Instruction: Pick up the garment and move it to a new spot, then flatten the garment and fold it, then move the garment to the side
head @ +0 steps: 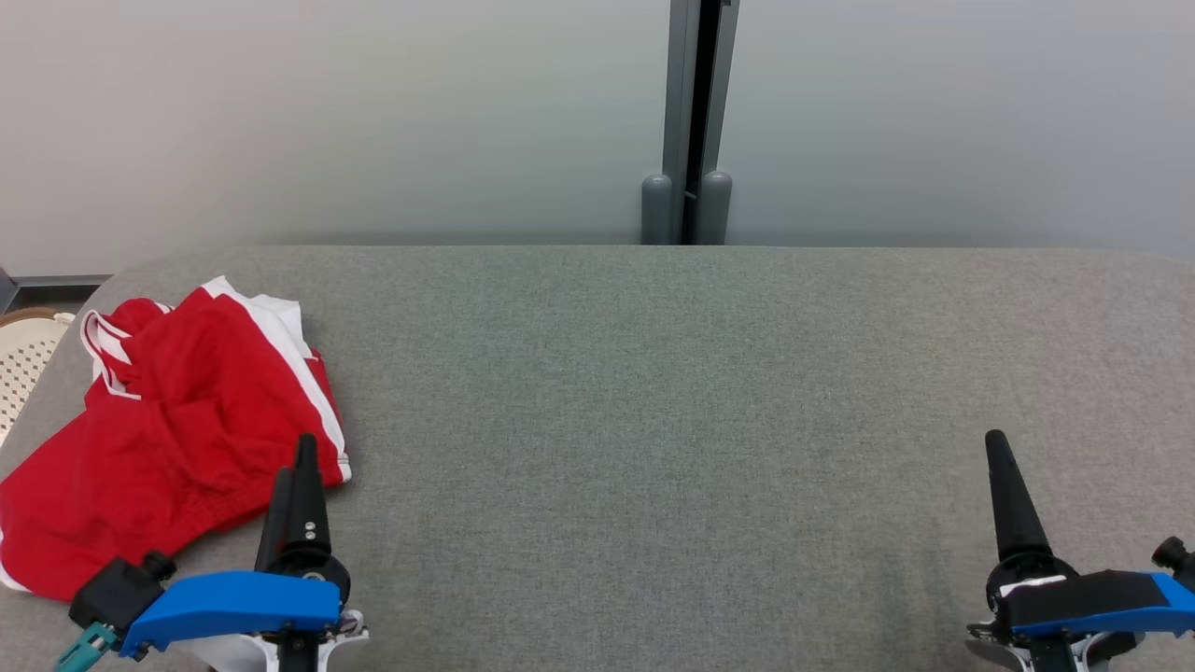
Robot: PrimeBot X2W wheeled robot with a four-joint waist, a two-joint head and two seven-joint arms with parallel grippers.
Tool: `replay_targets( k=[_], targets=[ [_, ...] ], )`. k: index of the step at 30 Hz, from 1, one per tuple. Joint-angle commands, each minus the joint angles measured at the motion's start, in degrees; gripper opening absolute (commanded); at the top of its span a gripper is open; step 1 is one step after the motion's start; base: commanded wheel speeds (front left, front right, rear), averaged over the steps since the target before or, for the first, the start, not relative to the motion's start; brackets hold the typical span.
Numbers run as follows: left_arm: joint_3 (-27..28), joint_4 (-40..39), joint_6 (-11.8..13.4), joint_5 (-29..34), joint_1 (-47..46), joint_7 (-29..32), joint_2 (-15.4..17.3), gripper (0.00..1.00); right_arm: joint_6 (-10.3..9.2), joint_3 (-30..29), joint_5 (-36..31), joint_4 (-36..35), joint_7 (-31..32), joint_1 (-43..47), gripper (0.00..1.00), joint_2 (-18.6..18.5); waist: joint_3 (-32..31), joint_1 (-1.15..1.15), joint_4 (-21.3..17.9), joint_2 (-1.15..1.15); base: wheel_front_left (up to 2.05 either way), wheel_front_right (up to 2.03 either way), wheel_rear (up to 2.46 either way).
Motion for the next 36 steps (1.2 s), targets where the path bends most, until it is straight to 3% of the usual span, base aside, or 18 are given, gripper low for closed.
replay_targets(
  k=[1, 9, 17, 36],
  targets=[
    [-0.64, -1.23, 0.31, 2.72, -0.62, -0.57, 0.45, 1.0, 0.07, 0.47, -3.06, -1.4, -0.56, -0.19, 1.0, -0.39, 0.02, 0.0, 0.01, 0.0, 0.0, 0.0, 0.0],
    [-3.46, -0.31, 0.79, 14.74, -0.16, -2.14, 0.49, 1.0, 0.08, 2.3, -12.24, -1.94, -2.14, 0.47, 1.0, -0.44, 0.09, 0.0, 0.03, 0.0, 0.0, 0.0, 0.0],
    [-4.9, 1.26, 1.53, 22.27, -0.11, -3.58, 0.51, 1.0, 0.09, 3.46, -19.23, -1.35, -3.6, 0.85, 1.0, -0.5, 0.24, 0.0, 0.12, 0.0, 0.0, 0.0, 0.0],
    [-5.77, 3.7, 2.07, 33.76, 0.28, -6.49, 0.55, 1.0, 0.12, 4.22, -33.2, 0.27, -6.49, 0.76, 1.0, -0.6, 0.48, 0.0, 0.36, 0.0, 0.0, 0.0, 0.0]
  ],
)
